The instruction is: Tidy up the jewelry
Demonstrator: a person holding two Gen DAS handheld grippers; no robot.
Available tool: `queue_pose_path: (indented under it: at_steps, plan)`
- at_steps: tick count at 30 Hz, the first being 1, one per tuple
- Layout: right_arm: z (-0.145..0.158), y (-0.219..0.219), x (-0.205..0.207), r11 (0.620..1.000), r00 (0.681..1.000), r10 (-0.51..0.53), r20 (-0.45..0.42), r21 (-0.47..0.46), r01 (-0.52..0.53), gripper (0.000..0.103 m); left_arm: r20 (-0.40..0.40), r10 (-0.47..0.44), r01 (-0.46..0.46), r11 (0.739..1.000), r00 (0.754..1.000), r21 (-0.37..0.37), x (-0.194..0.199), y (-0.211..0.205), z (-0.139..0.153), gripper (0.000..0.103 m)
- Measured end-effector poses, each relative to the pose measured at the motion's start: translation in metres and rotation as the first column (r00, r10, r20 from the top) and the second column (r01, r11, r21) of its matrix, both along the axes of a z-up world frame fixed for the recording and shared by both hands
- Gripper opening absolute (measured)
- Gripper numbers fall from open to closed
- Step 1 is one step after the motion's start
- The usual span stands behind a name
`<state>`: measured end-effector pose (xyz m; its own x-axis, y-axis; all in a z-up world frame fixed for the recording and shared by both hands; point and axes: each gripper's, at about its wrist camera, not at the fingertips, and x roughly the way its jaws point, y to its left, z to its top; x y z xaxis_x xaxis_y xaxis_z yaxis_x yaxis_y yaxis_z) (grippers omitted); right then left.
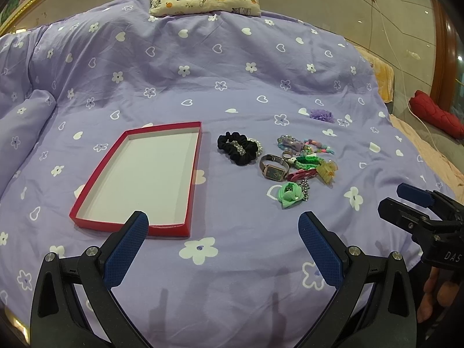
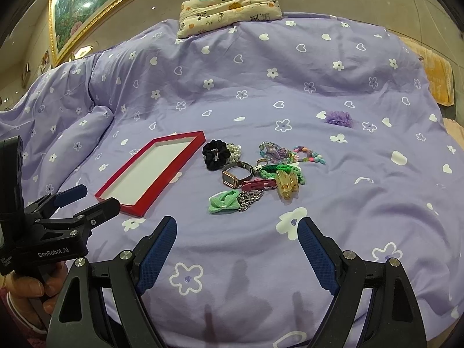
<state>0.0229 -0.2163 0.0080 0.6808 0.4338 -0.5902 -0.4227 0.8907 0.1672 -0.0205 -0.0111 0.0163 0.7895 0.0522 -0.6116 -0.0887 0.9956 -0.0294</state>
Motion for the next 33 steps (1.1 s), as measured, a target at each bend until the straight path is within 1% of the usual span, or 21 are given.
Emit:
queue_pose_path:
  at_steps: [21,25,29,33]
  plan:
    - [-0.009,-0.007,0.012,1.000,0.999,-0.002,-0.040,0.017,0.002,0.087,-0.032,-0.031,0.031,0.999,0.999,-0.008,0.014,-0.004,-0.009,0.103]
    - [-0.010,-0.009,0.017,1.000,0.999,-0.001,-0.051,0.027,0.002,0.087,-0.049,-0.053,0.052,0.998,0.997,-0.024,0.020,-0.006,-0.012,0.103]
    - [-0.011,-0.012,0.026,1.000,0.998,-0.008,-0.062,0.025,0.009,0.086,-0.062,-0.092,0.089,0.994,0.994,-0.062,0.030,-0.007,-0.013,0.103]
    - [-0.012,-0.016,0.039,0.999,0.997,-0.011,-0.080,0.034,0.013,0.086,-0.079,-0.129,0.123,0.990,0.989,-0.074,0.045,-0.012,-0.015,0.103]
